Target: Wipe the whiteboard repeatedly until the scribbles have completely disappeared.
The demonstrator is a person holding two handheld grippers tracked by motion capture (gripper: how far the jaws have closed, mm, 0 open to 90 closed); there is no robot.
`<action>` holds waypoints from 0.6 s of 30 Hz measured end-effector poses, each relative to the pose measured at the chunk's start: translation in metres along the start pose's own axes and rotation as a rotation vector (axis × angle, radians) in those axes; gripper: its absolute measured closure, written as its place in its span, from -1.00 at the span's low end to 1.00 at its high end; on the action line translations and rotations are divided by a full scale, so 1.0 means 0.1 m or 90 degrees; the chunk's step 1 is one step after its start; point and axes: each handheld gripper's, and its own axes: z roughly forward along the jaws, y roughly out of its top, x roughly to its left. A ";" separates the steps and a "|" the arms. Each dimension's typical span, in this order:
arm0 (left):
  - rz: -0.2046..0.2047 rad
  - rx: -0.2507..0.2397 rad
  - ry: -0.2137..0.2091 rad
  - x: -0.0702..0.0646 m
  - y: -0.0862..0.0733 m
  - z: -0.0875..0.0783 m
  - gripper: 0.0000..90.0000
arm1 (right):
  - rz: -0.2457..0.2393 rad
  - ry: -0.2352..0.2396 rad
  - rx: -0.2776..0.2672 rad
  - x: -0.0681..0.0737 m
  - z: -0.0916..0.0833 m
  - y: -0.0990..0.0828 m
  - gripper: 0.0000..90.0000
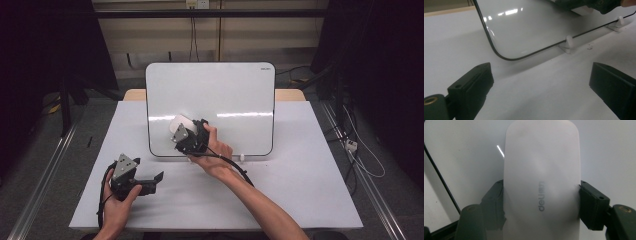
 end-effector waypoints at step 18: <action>-0.005 -0.001 0.005 0.01 -0.01 -0.02 -0.89 | 0.098 -0.052 0.004 -0.63 -0.11 -0.24 -0.29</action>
